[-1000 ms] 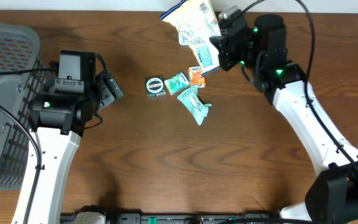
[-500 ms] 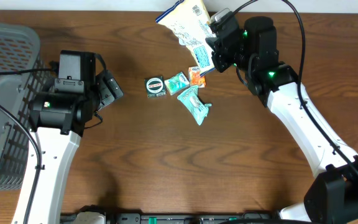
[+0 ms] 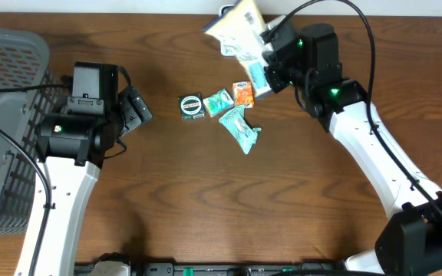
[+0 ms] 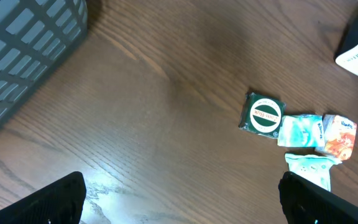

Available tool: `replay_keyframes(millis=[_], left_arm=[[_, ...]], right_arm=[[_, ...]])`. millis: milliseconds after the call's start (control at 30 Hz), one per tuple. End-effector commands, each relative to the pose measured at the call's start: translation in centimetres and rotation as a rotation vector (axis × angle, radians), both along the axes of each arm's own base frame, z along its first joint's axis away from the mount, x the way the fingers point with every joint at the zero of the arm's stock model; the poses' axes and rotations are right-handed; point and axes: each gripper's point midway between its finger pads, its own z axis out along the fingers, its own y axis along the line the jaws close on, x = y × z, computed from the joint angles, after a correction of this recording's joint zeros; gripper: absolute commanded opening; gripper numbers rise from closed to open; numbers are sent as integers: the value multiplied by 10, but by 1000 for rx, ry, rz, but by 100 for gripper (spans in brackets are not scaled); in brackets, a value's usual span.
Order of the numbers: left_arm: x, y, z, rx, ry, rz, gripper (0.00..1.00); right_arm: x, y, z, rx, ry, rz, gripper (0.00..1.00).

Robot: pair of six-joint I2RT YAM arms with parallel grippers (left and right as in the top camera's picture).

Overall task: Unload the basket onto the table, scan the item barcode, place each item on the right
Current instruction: 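Hold the yellow snack bag under the scanner with the right gripper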

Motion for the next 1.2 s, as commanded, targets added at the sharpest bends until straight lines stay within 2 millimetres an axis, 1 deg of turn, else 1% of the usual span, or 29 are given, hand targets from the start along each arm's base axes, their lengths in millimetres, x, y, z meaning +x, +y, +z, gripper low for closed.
replay_keyframes(millis=[0,33,67,167,200,233,267,300,333,367,433,467,533,600,633,667,700,733,800,833,867,900,967,1033,1100,1133,1167], left_arm=[[1,2,5,9,-12,-1,98],[1,2,5,9,-12,-1,98],[1,2,5,9,-12,-1,98],[1,2,5,9,-12,-1,98],[1,2,5,9,-12,-1,98],[1,2,5,9,-12,-1,98],[1,2,5,9,-12,-1,98],[1,2,5,9,-12,-1,98],[1,2,5,9,-12,-1,98],[1,2,5,9,-12,-1,98],[1,2,5,9,-12,-1,98],[1,2,5,9,-12,-1,98],[1,2,5,9,-12,-1,98],[1,2,5,9,-12,-1,98],[1,2,5,9,-12,-1,98],[1,2,5,9,-12,-1,98],[1,2,5,9,-12,-1,98],[1,2,5,9,-12,-1,98],[1,2,5,9,-12,-1,98],[1,2,5,9,-12,-1,98],[1,2,5,9,-12,-1,98],[1,2,5,9,-12,-1,98],[1,2,5,9,-12,-1,98],[1,2,5,9,-12,-1,98],[1,2,5,9,-12,-1,98],[1,2,5,9,-12,-1,98],[1,2,5,9,-12,-1,98]], right_arm=[[10,-77,-8,-272,-15,-370,1],[7,-90,-15,-329,5,-420,1],[-2,-117,-32,-436,61,-520,1],[-19,-156,-65,-561,144,-688,1],[-27,-172,-78,-626,165,-763,1],[-33,-183,-86,-685,172,-806,1],[-36,-189,-91,-728,175,-828,1],[-42,-198,-99,-811,176,-863,1],[-44,-200,-102,-831,178,-868,1],[-46,-201,-111,-869,192,-864,1],[-49,-198,-125,-884,216,-848,1],[-52,-193,-136,-889,237,-836,1],[-56,-183,-148,-877,278,-788,4],[-61,-162,-162,-837,328,-699,11],[-63,-146,-165,-816,335,-651,15],[-64,-134,-165,-818,322,-624,21],[-67,-116,-162,-827,292,-585,66],[-68,-104,-159,-835,270,-563,99],[-73,-81,-152,-852,234,-513,99],[-74,-63,-145,-855,205,-482,99],[-73,-56,-140,-854,186,-476,99],[-70,-49,-131,-853,150,-481,99],[-64,-44,-121,-836,125,-491,99],[-51,-42,-105,-769,106,-526,99],[-41,-44,-99,-713,124,-534,99],[-34,-49,-99,-658,159,-529,99],[-26,-56,-106,-571,229,-509,99]])
